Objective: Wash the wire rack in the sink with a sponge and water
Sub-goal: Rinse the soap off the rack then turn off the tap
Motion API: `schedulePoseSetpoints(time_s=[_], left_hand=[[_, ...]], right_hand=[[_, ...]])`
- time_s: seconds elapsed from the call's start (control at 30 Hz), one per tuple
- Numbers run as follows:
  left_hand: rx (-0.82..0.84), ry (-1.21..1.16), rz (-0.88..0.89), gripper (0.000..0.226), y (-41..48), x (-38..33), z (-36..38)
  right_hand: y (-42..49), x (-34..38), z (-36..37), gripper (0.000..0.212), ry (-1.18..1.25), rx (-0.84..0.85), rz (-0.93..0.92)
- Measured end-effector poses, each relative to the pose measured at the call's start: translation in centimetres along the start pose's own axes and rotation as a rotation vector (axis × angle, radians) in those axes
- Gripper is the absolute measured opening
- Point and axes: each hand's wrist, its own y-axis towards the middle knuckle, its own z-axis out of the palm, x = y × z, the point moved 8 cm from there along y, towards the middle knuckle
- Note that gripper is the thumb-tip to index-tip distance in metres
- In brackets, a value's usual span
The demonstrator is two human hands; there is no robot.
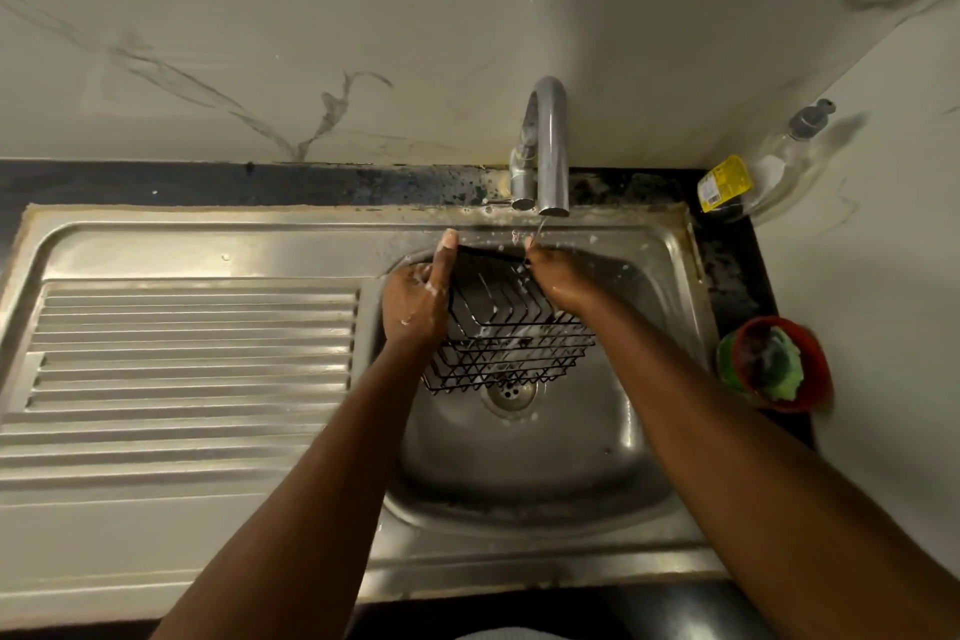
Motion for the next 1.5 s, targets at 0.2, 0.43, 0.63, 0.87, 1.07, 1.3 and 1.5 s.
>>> schedulePoseSetpoints(time_s=[0.2,0.43,0.63,0.87,1.07,1.3,1.5], left_hand=[[-0.012,0.016,-0.044,0.082,0.6,0.8,-0.1],[-0.047,-0.116,-0.143,0.080,0.2,0.3,-0.1],[0.030,-0.086,-0.144,0.048,-0.5,0.0,-0.6],[-0.030,-0.197,-0.272,0.056,-1.2,1.1,-1.4],[0.043,-0.406,-0.398,0.052,-1.4,2.6,-0.5],[0.252,-0.634,-0.545,0.057,-2.9,4.9,0.9],[0.215,-0.779,-0.646,0.071,-3.4,6.8,1.7]], right_hand=[[-3.9,8.0,2.7,0.055,-0.205,-0.094,-0.393],[-5.6,10.0,3.2,0.057,-0.393,-0.123,-0.626],[-0.2,0.5,-0.7,0.059,-0.353,0.005,-0.278],[-0.4,1.8,-3.2,0.056,-0.323,-0.034,-0.163],[-4.3,7.3,-0.4,0.055,-0.375,-0.523,-0.537],[-7.9,8.3,3.7,0.048,-0.445,-0.689,-0.768],[-7.2,8.4,3.8,0.060,-0.576,-0.541,-0.842]])
